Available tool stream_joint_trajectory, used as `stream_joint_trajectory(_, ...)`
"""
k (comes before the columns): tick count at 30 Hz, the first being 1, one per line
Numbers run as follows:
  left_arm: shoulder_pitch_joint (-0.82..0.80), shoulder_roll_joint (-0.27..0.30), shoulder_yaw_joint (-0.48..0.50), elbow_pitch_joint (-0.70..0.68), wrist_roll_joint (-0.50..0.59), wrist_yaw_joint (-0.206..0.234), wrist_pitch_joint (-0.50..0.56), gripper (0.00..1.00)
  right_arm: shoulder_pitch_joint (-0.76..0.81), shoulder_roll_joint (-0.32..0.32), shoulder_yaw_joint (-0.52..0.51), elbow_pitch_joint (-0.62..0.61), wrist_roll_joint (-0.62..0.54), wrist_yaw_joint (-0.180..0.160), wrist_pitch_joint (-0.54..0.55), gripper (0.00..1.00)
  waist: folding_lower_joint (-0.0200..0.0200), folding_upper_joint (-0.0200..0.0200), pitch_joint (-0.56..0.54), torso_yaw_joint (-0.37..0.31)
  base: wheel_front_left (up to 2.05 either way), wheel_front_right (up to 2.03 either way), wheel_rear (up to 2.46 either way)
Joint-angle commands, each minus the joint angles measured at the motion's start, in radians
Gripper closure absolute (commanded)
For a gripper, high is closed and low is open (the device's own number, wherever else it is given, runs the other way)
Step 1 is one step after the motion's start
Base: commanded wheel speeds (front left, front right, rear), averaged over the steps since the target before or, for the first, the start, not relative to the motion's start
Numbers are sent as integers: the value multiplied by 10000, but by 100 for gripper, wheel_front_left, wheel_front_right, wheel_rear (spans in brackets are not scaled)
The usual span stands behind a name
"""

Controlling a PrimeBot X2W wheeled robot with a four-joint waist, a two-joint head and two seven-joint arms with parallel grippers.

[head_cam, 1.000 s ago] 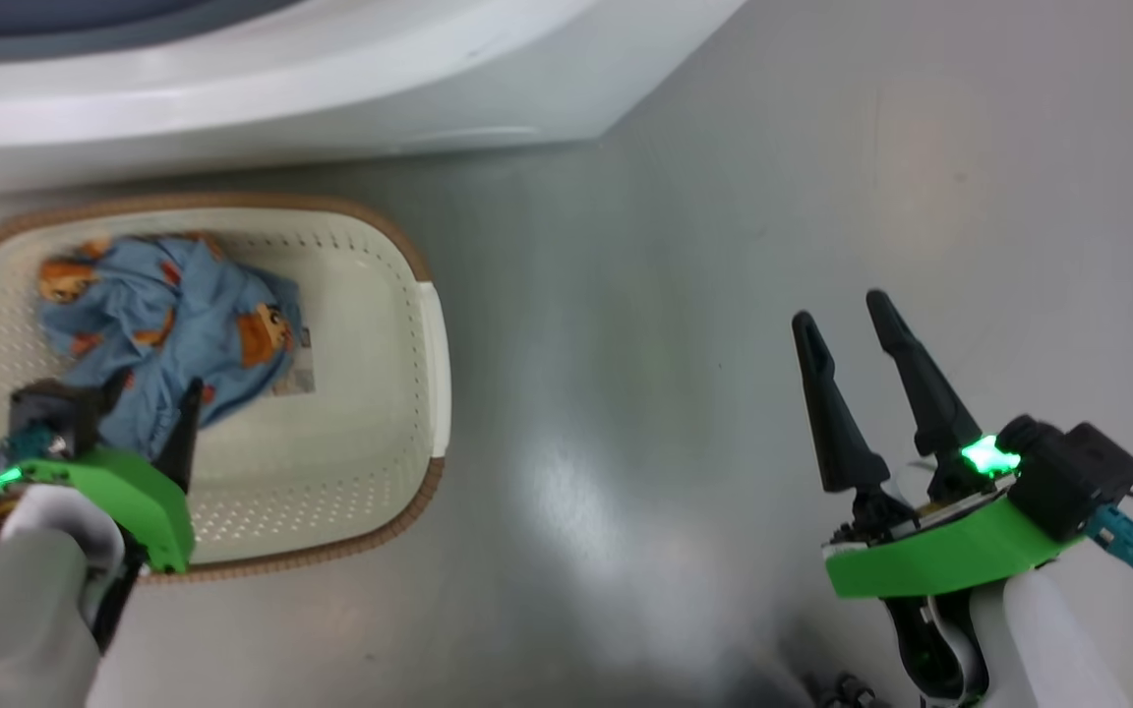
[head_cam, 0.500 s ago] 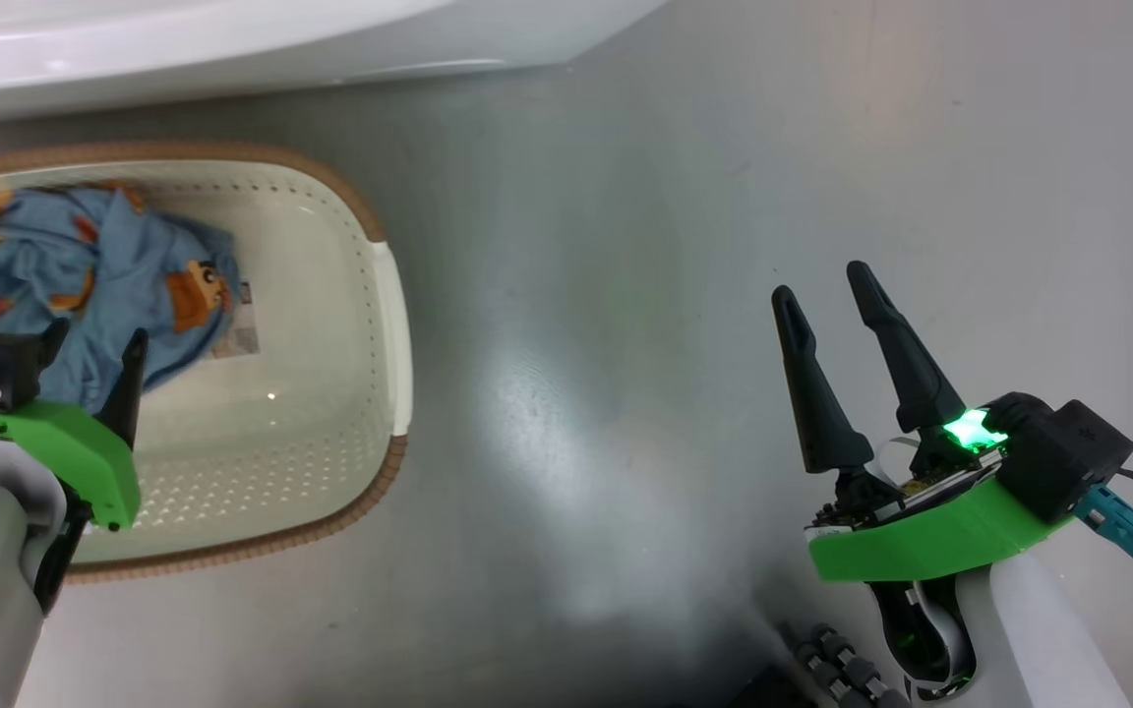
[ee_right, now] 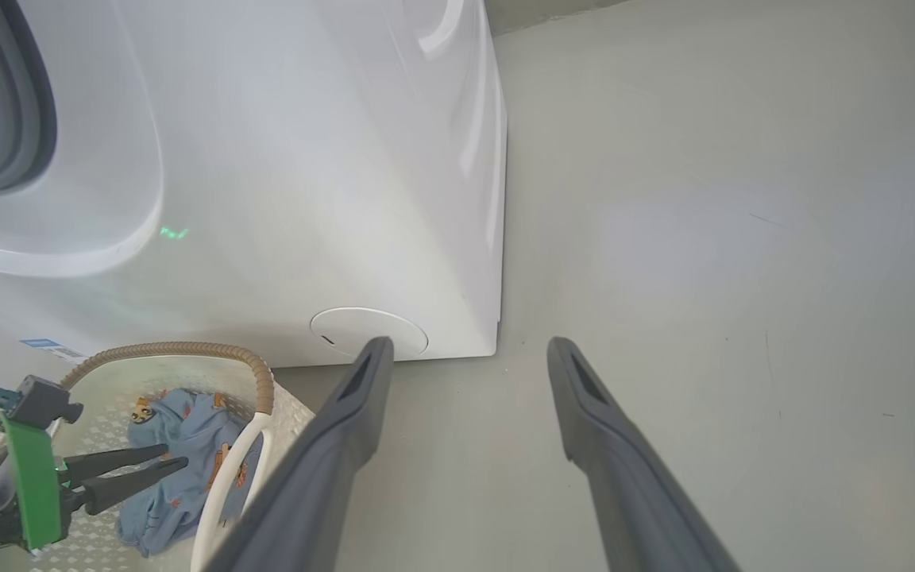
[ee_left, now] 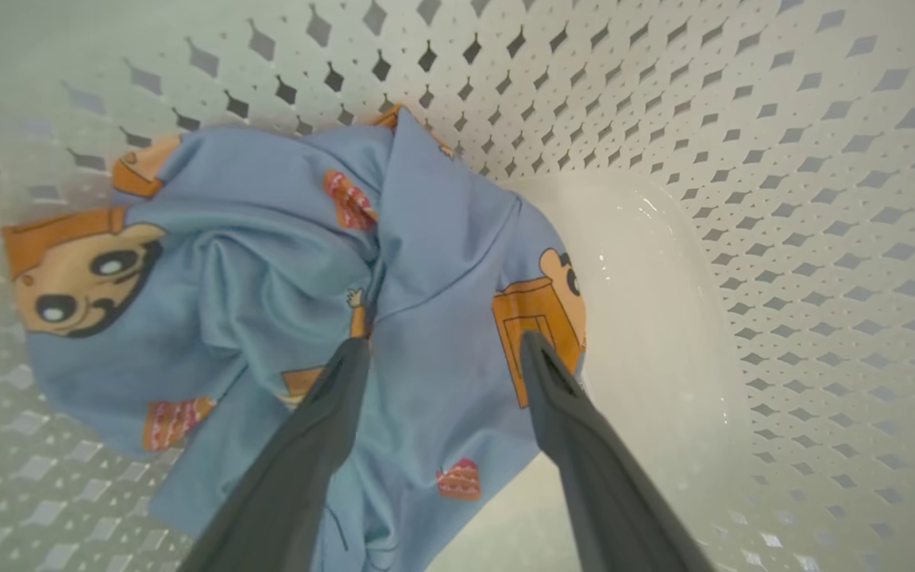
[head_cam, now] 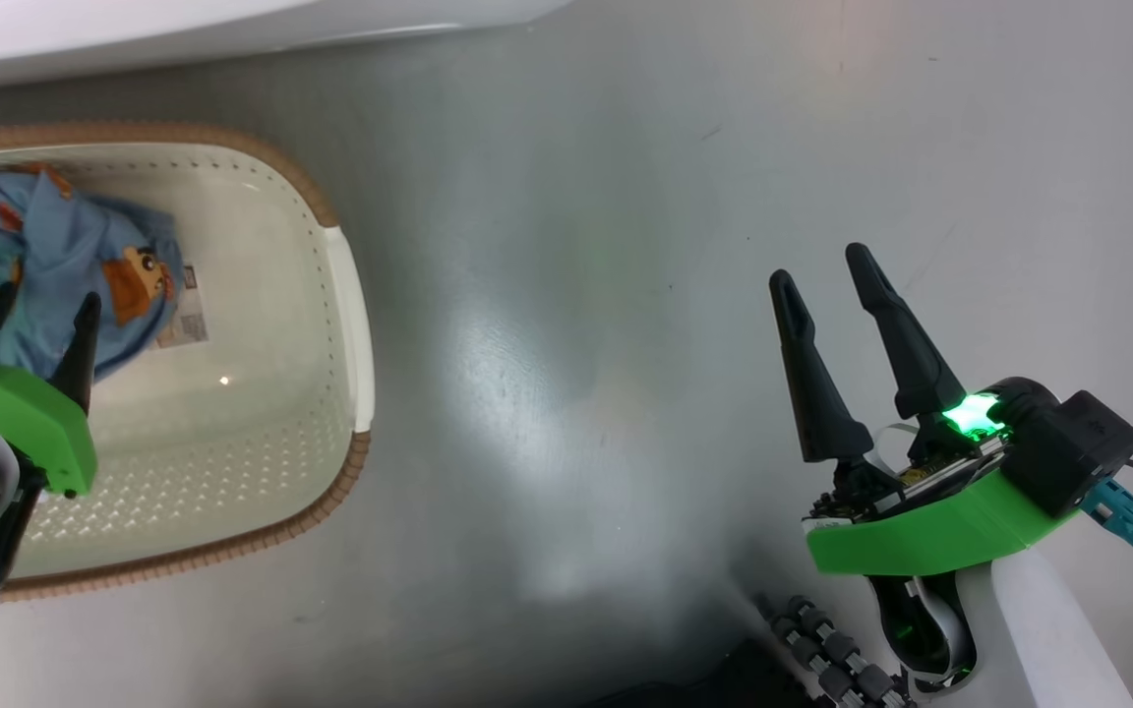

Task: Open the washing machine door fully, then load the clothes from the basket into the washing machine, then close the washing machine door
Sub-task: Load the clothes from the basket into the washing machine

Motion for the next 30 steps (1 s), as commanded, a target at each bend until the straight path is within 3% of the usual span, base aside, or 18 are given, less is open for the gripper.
stream_joint_trajectory(1, -9, 509, 101, 51, -140, -29, -53, 0, 208, 52, 300, -249, 72, 16, -48, 0, 0, 0, 88, -63, 0, 0, 0)
stream_joint_trajectory(18, -339, 799, -733, 471, -970, -29, -53, 0, 151, 52, 684, -427, -126, 16, -48, 0, 0, 0, 329, -320, 0, 0, 0)
stream_joint_trajectory(19, -370, 822, -877, 499, -1131, -29, -53, 5, 165, 52, 716, -453, -175, 16, -48, 0, 0, 0, 325, -344, 0, 0, 0)
stream_joint_trajectory(20, -376, 834, -952, 518, -1215, -29, -53, 30, 171, 52, 737, -458, -201, 16, -48, 0, 0, 0, 318, -361, 0, 0, 0)
stream_joint_trajectory(21, -356, 834, -1048, 509, -1329, -29, -53, 62, 176, 52, 759, -461, -221, 16, -48, 0, 0, 0, 307, -380, 0, 0, 0)
stream_joint_trajectory(23, -375, 884, -1194, 490, -1555, -29, -53, 100, 182, 52, 789, -467, -264, 16, -48, 0, 0, 0, 286, -407, 0, 0, 0)
stream_joint_trajectory(30, -471, 865, -1445, 324, -2244, -29, -53, 100, 218, 53, 689, -473, -423, 16, -48, 0, 0, 0, 101, -228, 0, 0, 0)
